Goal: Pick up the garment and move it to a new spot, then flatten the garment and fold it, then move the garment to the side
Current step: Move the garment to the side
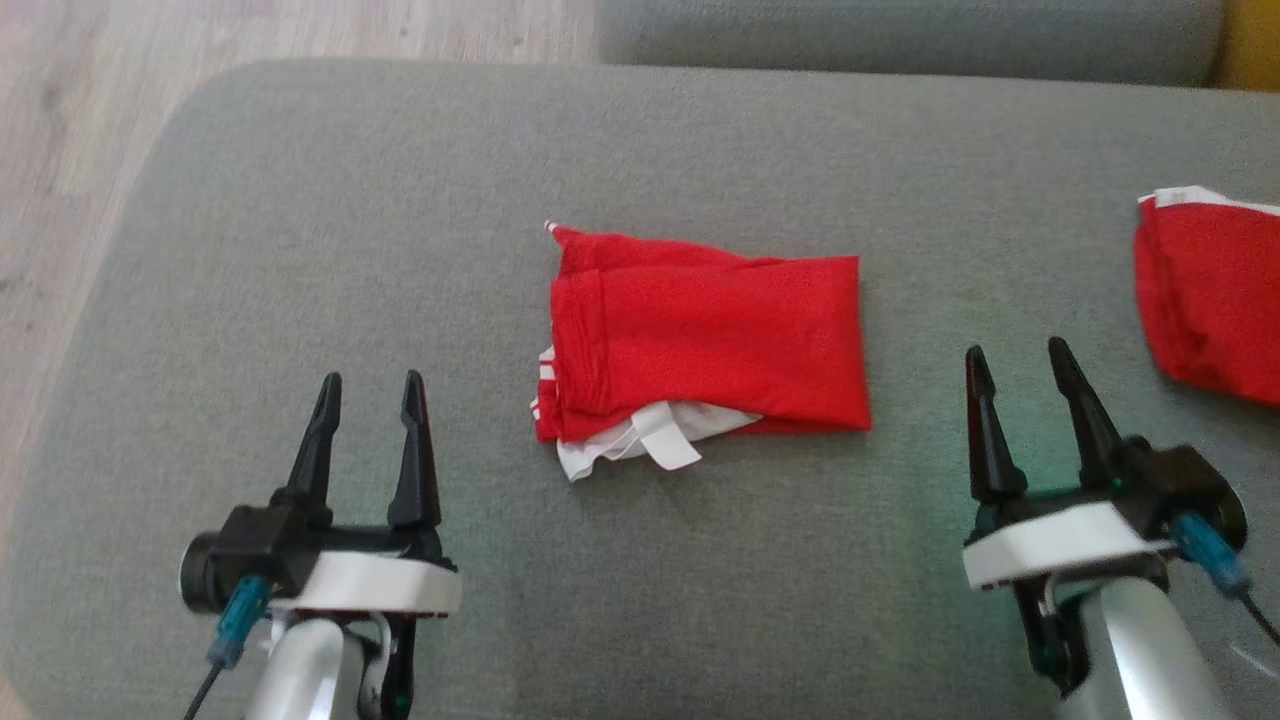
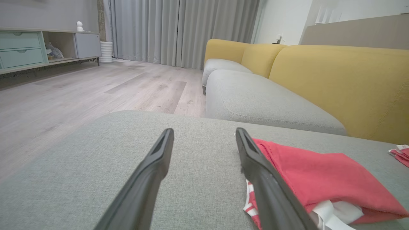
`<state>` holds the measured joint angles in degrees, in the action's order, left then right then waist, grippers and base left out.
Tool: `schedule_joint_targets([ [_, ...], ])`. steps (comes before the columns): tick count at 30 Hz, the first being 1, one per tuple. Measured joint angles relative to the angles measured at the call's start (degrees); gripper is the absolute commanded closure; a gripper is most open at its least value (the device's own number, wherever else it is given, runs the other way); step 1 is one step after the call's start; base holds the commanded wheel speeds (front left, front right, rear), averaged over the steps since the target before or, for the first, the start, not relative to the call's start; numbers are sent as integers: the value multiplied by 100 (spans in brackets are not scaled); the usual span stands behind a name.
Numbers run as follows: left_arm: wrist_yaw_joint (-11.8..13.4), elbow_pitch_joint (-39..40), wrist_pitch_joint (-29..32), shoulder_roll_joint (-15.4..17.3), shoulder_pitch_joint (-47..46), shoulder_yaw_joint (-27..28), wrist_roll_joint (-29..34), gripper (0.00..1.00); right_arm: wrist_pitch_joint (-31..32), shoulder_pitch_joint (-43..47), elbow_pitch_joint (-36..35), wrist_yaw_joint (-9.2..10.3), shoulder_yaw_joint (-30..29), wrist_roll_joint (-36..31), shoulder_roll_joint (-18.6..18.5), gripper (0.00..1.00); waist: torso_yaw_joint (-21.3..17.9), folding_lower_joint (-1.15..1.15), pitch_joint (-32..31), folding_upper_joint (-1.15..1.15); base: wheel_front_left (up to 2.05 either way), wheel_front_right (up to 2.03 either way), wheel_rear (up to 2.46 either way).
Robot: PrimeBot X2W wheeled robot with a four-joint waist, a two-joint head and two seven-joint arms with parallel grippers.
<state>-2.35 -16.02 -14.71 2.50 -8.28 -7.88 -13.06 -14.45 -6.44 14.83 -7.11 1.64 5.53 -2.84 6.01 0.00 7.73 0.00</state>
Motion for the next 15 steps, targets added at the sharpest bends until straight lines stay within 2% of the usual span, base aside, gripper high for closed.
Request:
schedule_joint_targets([
  [5, 0, 11, 0, 0, -194, -104, -68, 0, 352, -627, 539, 0, 123, 93, -1, 0, 141, 1, 272, 0, 0, 0, 0],
  [13, -15, -15, 0, -2, -405, -258, -176, 0, 878, -1504, 1862, 0, 320, 1110, -14, 0, 495, 1, 628, 0, 0, 0, 0],
  [15, -14, -21, 0, -3, -436, -298, -176, 0, 935, -1608, 2181, 0, 403, 1133, -14, 0, 565, 1, 678, 0, 0, 0, 0],
])
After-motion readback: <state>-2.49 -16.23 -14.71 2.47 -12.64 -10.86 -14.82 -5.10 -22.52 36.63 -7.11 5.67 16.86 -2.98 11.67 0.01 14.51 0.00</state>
